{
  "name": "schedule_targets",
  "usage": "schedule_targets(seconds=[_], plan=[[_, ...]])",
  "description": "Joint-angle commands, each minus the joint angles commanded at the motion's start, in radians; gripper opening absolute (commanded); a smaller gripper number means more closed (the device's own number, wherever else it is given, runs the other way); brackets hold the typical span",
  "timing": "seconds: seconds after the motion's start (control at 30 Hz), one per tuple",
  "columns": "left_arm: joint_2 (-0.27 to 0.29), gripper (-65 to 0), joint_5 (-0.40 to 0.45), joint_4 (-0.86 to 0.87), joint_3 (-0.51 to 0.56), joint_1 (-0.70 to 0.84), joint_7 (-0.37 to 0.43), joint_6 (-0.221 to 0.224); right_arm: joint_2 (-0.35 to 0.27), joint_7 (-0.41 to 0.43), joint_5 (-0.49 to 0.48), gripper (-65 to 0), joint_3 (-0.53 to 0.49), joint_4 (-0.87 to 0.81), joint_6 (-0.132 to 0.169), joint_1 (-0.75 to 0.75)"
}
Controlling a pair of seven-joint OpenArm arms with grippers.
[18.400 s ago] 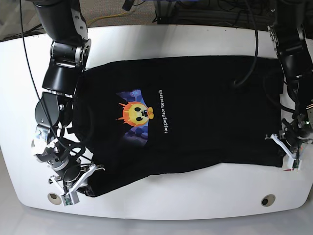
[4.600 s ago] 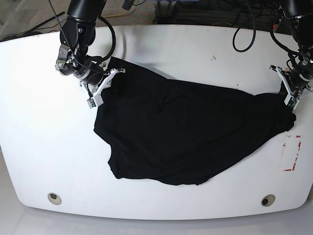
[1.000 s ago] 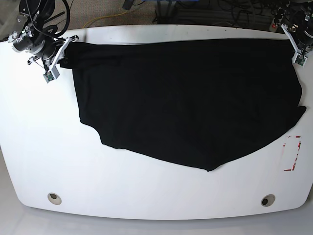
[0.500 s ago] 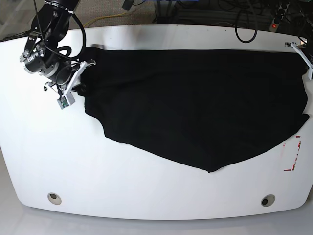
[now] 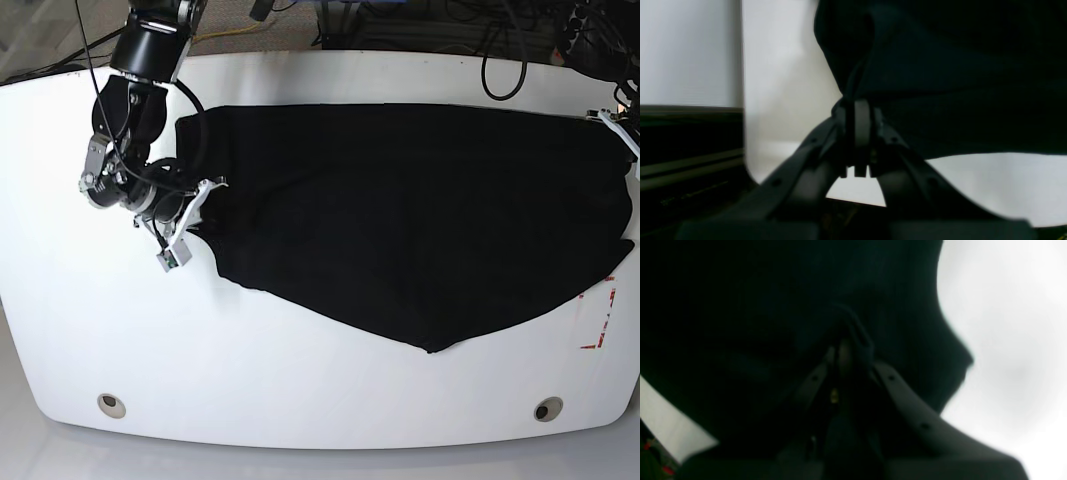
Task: Fold the T-shirt properly
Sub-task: 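Lay the shirt down and drag the right gripper along its edge, then hold the shirt edge with both grippers and pull it taut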
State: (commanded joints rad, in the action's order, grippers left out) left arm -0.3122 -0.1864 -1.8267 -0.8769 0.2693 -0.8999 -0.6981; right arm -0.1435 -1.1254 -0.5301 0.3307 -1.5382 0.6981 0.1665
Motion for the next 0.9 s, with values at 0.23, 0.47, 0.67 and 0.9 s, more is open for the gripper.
schedule_targets(seconds=[0.23,0.47,0.67,0.9], plan=[[-0.046,-65.0,-0.002,0.124,-0.012,-0.083,0.0,0.0,-0.003,0.087,0.094,-65.0,-0.017,0.183,0.0,0.1],[-0.081,-46.8,-0.002,0.18,-0.006,-0.152,0.0,0.0,0.002,0.21,0.226,-65.0,-0.035,0.342,0.0,0.152],[-0.169,-20.3,-0.006,0.368,0.014,-0.218,0.0,0.0,-0.005,0.235,0.227,-65.0,-0.037,0.373,0.0,0.149],[-0.201,-13.5,-0.091,0.531,0.021,-0.299,0.0,0.0,-0.006,0.206,0.218,-28.1,-0.031,0.276,0.0,0.123]])
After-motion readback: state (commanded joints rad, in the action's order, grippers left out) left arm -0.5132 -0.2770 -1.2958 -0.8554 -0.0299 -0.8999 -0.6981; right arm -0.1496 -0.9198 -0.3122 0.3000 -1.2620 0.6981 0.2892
